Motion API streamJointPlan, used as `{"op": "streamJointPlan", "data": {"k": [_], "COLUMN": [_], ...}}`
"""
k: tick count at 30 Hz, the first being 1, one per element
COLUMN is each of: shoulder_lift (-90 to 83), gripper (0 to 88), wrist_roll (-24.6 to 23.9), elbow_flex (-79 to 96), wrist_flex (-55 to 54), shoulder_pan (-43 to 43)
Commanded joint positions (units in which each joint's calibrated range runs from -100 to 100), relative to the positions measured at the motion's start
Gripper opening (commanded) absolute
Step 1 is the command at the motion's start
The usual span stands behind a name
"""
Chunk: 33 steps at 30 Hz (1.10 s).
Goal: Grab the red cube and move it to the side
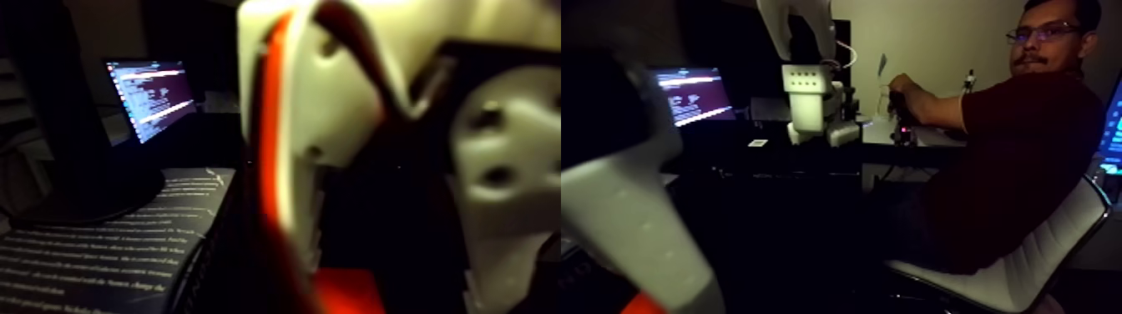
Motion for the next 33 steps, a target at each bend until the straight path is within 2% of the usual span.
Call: {"op": "streamJointPlan", "data": {"k": [1, 27, 33], "shoulder_lift": [-0.9, -0.6, -0.9], "gripper": [31.7, 31.6, 31.6], "wrist_roll": [-0.1, 0.2, 1.5], "elbow_flex": [-0.7, 1.4, 3.7], "wrist_flex": [0.5, -2.8, -2.8], "shoulder_pan": [0.3, 0.1, 0.1]}}
